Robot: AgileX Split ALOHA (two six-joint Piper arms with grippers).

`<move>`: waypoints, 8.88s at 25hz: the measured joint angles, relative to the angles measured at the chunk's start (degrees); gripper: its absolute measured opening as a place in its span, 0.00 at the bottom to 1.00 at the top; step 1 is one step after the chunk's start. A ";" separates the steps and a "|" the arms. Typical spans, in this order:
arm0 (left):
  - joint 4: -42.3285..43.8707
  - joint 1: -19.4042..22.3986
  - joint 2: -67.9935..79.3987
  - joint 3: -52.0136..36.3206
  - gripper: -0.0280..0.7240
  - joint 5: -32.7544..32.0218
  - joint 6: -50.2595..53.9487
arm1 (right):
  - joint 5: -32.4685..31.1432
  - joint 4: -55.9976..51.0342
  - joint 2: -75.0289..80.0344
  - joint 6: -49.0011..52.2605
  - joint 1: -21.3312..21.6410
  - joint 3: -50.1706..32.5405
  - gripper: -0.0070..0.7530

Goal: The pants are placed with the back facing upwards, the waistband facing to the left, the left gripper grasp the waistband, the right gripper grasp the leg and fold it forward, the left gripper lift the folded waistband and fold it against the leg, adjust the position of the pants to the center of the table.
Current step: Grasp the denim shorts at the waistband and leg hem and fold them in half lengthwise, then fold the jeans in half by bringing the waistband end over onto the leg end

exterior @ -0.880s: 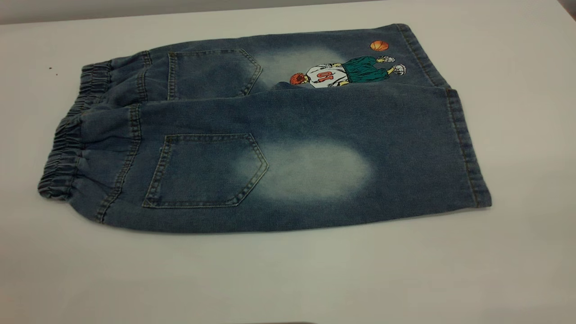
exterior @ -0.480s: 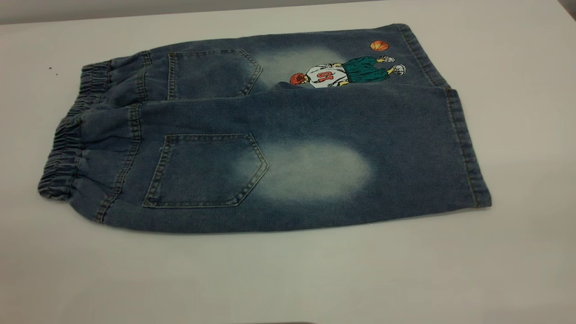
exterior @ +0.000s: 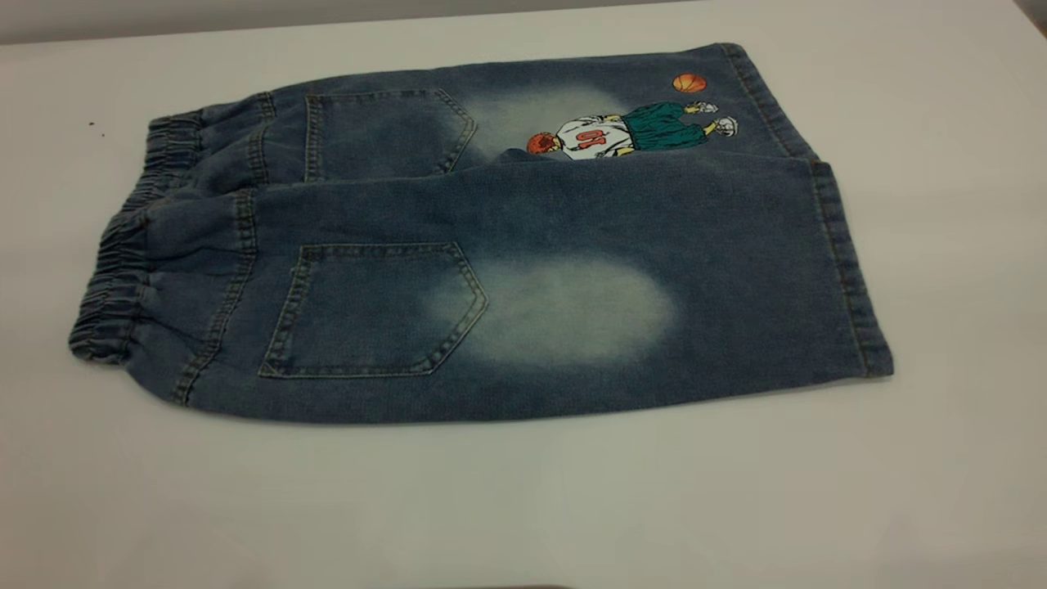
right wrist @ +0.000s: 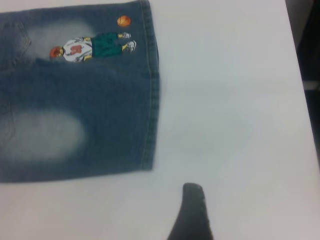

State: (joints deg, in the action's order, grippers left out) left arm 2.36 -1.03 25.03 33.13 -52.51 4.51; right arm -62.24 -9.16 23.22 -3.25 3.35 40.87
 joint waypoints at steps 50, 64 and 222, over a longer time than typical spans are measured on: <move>2.54 -3.45 91.26 16.15 0.17 41.98 9.24 | 13.07 -12.45 45.19 -19.97 -12.59 3.39 0.69; 2.64 -3.99 85.70 27.34 0.15 24.26 7.64 | 30.22 -10.16 73.02 -19.97 -27.32 3.75 0.68; -13.41 6.40 113.60 81.75 0.14 3.34 -24.77 | 38.91 -17.17 108.63 -26.86 -27.55 54.87 0.78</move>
State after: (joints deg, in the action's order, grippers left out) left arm -11.05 5.37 138.63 114.89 -49.17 -20.26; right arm -23.33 -26.33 131.86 -30.11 -24.19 95.74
